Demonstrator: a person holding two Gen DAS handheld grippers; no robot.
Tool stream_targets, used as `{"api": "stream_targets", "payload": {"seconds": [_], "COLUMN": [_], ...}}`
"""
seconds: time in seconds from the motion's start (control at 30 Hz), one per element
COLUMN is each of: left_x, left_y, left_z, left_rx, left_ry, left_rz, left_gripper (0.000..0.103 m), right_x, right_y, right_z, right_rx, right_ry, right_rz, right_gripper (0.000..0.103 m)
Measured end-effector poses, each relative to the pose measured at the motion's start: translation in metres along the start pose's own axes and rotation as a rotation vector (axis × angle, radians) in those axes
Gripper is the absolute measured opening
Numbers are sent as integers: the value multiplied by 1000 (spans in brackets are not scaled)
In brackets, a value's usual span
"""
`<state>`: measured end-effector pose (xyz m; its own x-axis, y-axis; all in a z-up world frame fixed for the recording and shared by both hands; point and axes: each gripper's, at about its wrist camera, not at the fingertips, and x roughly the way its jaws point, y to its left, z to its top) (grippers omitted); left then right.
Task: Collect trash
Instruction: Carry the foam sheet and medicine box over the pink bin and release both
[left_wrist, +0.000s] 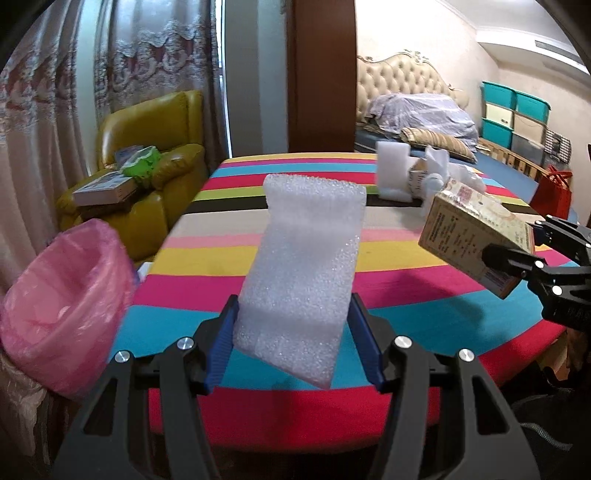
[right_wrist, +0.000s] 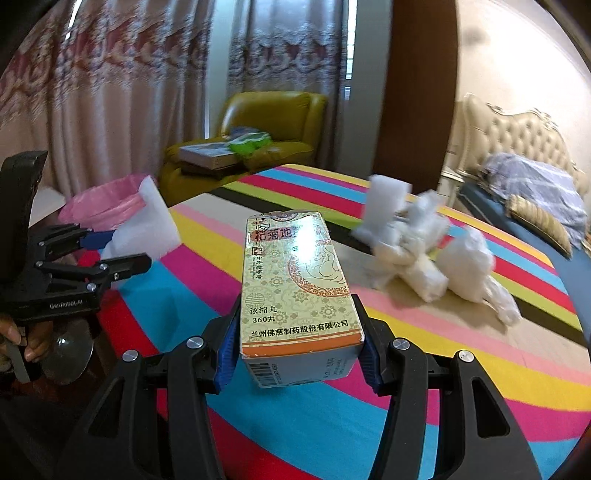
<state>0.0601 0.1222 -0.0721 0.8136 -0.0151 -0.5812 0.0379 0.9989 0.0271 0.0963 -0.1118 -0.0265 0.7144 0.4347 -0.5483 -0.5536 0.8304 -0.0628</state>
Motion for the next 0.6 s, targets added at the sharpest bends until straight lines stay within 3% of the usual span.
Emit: {"api": "stream_targets", "payload": {"seconds": [0.17,0.4,0.6], "left_x": [-21,-57,-66], "left_y": [28,96,147], "left_z": [-2,-2,0], "left_rx": [-24,-122,-177], "left_ry": [-32,-93,-81], "left_rz": [56,172,274], "left_gripper": [57,57,57], "right_x": [14,29,50], "right_y": [30,80,128], "right_z": [22,61,97], "right_rx": [-82,-179,-244], "right_ry": [7,-10,-15], "right_rz": [57,158,242], "right_gripper": [52,52,52]}}
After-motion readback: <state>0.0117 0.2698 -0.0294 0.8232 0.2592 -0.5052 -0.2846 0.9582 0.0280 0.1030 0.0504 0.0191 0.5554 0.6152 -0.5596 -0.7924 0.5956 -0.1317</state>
